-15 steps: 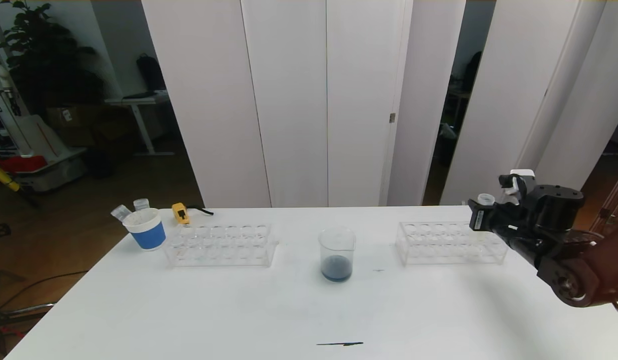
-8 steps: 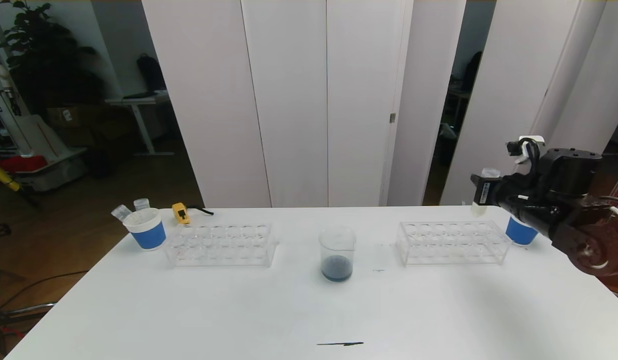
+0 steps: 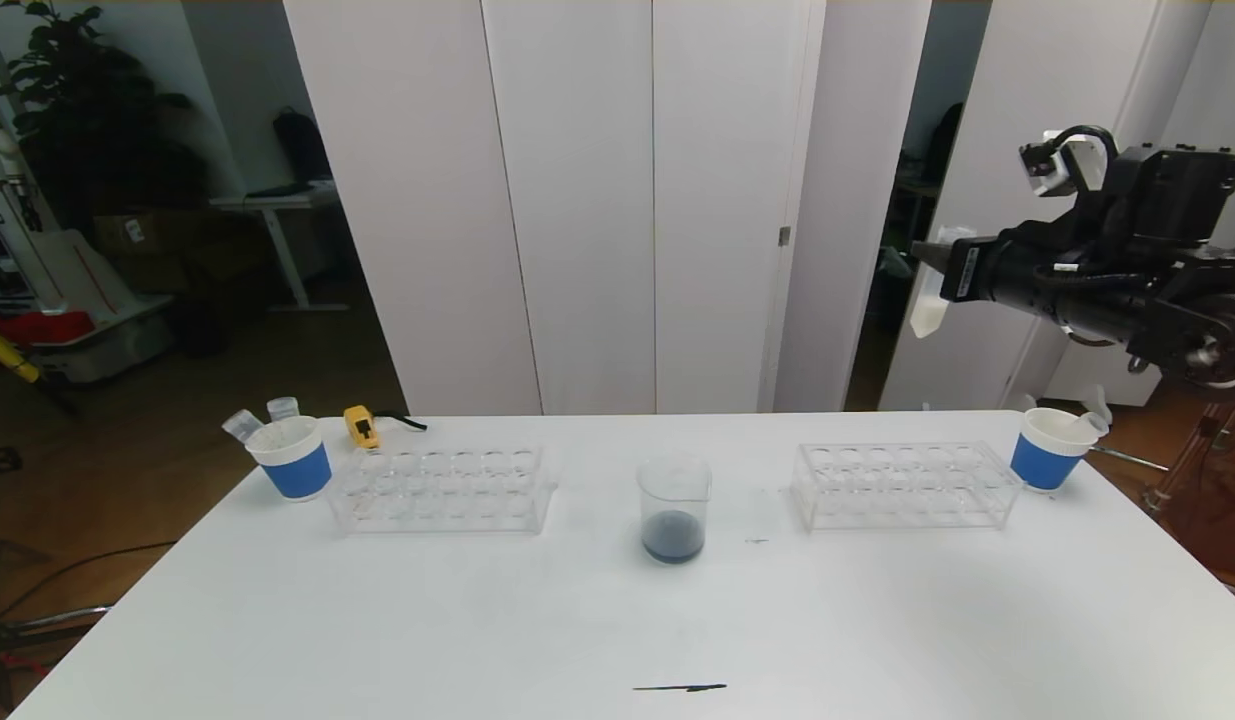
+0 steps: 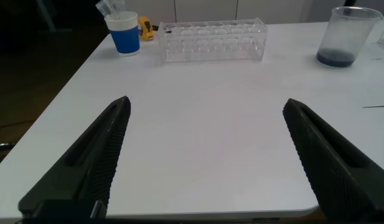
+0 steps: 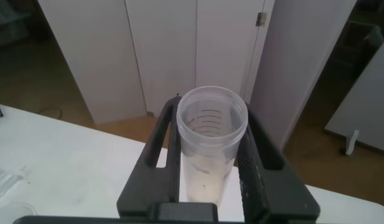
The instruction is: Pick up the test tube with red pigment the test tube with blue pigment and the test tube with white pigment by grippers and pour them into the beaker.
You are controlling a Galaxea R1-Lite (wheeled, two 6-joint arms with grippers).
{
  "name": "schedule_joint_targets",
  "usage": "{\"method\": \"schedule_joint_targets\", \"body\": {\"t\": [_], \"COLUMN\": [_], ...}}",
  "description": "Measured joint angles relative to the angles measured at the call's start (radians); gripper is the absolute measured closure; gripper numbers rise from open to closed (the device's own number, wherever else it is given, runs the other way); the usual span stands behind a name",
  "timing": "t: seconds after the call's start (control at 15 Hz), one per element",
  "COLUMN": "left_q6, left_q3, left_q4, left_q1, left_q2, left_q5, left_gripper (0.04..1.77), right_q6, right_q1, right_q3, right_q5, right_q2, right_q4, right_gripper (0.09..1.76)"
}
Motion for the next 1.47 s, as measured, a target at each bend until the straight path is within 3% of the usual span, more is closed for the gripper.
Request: {"method": "schedule_joint_targets", "body": {"t": [0.27,0.4,0.6,0.93,1.13,1.47], "left_q6": [0.0,0.0,0.0,0.0,0.0,0.0], "left_q3": [0.0,0.0,0.0,0.0,0.0,0.0], "left_q4": [0.0,0.0,0.0,0.0,0.0,0.0], "left_q1": [0.0,0.0,0.0,0.0,0.0,0.0], "left_q2": [0.0,0.0,0.0,0.0,0.0,0.0], "left_q5": [0.0,0.0,0.0,0.0,0.0,0.0], "left_gripper": [0.06,0.06,0.06,0.06,0.06,0.06], "right_q6": [-0.118,-0.163,-0.197,-0.275,-0.363,-0.386], "right_q1": [0.072,0.109,0.167,0.221,0.247,0.323], "right_q3": [-0.153,-0.159,-0.141,-0.046,0.057,0.187], "right_q5": [0.09,0.158,0.165,0.163,0.169,0.179], "right_q2": [0.071,0.09,0.099,0.1,0.106,0.15], "right_q4": [0.018,0.026,0.013,-0.045,-0.185,-0.42], "right_gripper": [1.25,1.25,1.25,1.25,1.25,1.25]}}
